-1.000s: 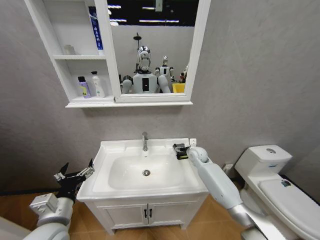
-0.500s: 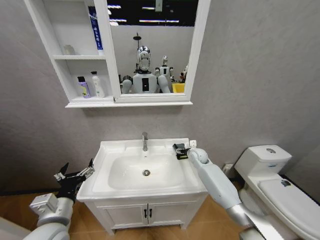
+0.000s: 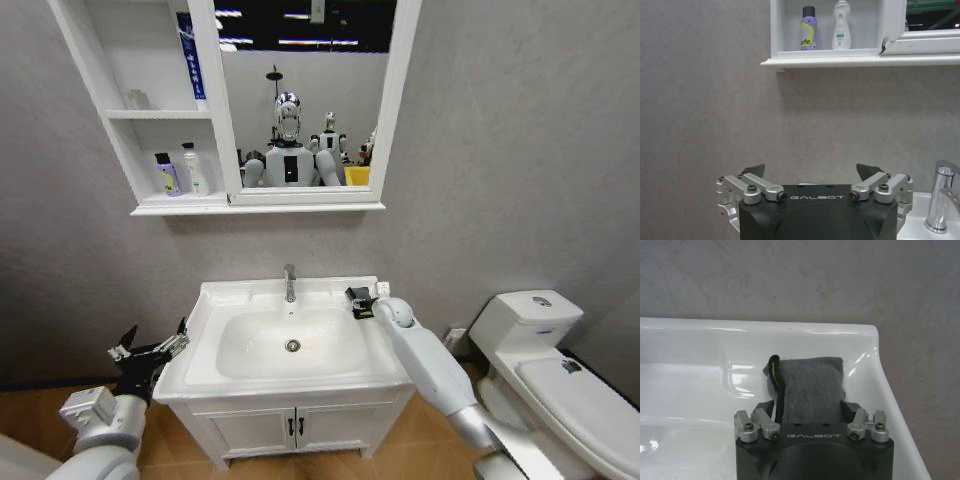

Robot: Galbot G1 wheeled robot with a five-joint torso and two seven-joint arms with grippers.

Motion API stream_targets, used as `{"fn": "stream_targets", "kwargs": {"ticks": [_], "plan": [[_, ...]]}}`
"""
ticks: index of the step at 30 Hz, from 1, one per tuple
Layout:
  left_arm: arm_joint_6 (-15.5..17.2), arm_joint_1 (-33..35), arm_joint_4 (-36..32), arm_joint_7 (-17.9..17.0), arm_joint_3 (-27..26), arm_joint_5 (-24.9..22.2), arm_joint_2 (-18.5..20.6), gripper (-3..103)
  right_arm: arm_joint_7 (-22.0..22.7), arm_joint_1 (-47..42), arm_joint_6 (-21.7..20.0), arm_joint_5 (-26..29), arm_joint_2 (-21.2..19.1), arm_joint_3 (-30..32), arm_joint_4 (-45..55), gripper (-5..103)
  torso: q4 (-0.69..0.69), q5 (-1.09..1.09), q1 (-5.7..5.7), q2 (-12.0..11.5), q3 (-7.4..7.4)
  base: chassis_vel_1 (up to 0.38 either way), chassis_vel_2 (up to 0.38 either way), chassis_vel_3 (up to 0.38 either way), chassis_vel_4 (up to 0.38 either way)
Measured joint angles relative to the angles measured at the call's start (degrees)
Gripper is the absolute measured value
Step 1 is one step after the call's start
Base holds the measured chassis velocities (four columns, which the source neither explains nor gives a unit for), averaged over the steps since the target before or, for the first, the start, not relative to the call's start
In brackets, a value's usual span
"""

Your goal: Move facial cleanser and shampoo from washbasin to cabinet, then wipe washbasin with towel.

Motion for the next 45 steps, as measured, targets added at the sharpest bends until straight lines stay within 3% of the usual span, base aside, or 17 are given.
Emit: {"fn": "stream_targets", "kwargs": {"ticks": [1, 5, 8, 16, 17, 19, 22, 23, 26, 34, 37, 45], "plan": [[0.0, 0.0, 0.0, 0.0, 0.0, 0.0, 0.0, 100, 0.0, 0.0, 0.0, -0.1, 0.3, -0.1, -0.2, 72, 0.00, 0.01, 0.00, 0.0, 0.00, 0.000, 0.000, 0.000, 0.000], [0.0, 0.0, 0.0, 0.0, 0.0, 0.0, 0.0, 100, 0.0, 0.0, 0.0, -0.3, 0.5, -0.1, -0.3, 70, 0.00, 0.00, 0.00, 0.0, 0.00, 0.000, 0.000, 0.000, 0.000], [0.0, 0.0, 0.0, 0.0, 0.0, 0.0, 0.0, 100, 0.0, -0.1, 0.0, -0.6, 0.4, -0.1, -0.4, 78, 0.00, 0.01, 0.00, 0.0, 0.00, 0.000, 0.000, 0.000, 0.000], [0.0, 0.0, 0.0, 0.0, 0.0, 0.0, 0.0, 100, -0.4, -0.3, 0.6, -1.5, 0.6, 0.0, -1.1, 82, 0.00, 0.01, 0.00, 0.0, 0.00, 0.000, 0.000, 0.000, 0.000], [0.0, 0.0, 0.0, 0.0, 0.0, 0.0, 0.0, 100, -0.5, -0.3, 0.8, -1.7, 0.6, 0.0, -1.2, 80, 0.00, 0.01, 0.00, 0.0, 0.00, 0.000, 0.000, 0.000, 0.000], [0.0, 0.0, 0.0, 0.0, 0.0, 0.0, 0.0, 100, -1.0, -0.2, 1.2, -2.0, 0.8, 0.0, -1.7, 62, 0.00, 0.01, 0.00, 0.0, 0.00, 0.000, 0.000, 0.000, 0.000], [0.0, 0.0, 0.0, 0.0, 0.0, 0.0, 0.0, 100, -1.0, -0.2, 1.3, -2.1, 0.9, 0.0, -1.8, 57, 0.00, 0.01, 0.00, 0.0, 0.00, 0.000, 0.000, 0.000, 0.000], [0.0, 0.0, 0.0, 0.0, 0.0, 0.0, 0.0, 100, -1.0, -0.2, 1.3, -2.3, 1.0, 0.0, -1.9, 46, 0.00, 0.00, 0.00, 0.0, 0.00, 0.000, 0.000, 0.000, 0.000], [0.0, 0.0, 0.0, 0.0, 0.0, 0.0, 0.0, 100, -1.0, -0.3, 1.4, -2.5, 1.1, 0.1, -2.0, 41, 0.00, 0.00, 0.00, 0.0, 0.00, 0.000, 0.000, 0.000, 0.000], [0.0, 0.0, 0.0, 0.0, 0.0, 0.0, 0.0, 100, -1.2, -1.3, 2.3, -2.6, 1.0, 0.7, -1.4, 9, 0.00, 0.01, 0.00, 0.0, 0.00, 0.000, 0.000, 0.000, 0.000], [0.0, 0.0, 0.0, 0.0, 0.0, 0.0, 0.0, 100, -0.2, -1.9, 2.4, -2.0, 1.0, 0.8, -0.5, 5, -0.01, 0.01, 0.00, 0.0, 0.00, 0.000, 0.000, 0.000, 0.000], [0.0, 0.0, 0.0, 0.0, 0.0, 0.0, 0.0, 100, 11.7, -5.2, 1.1, 7.5, 0.7, -1.3, 10.6, 5, -0.01, 0.01, 0.00, 0.0, 0.00, 0.000, 0.000, 0.000, 0.000]]}}
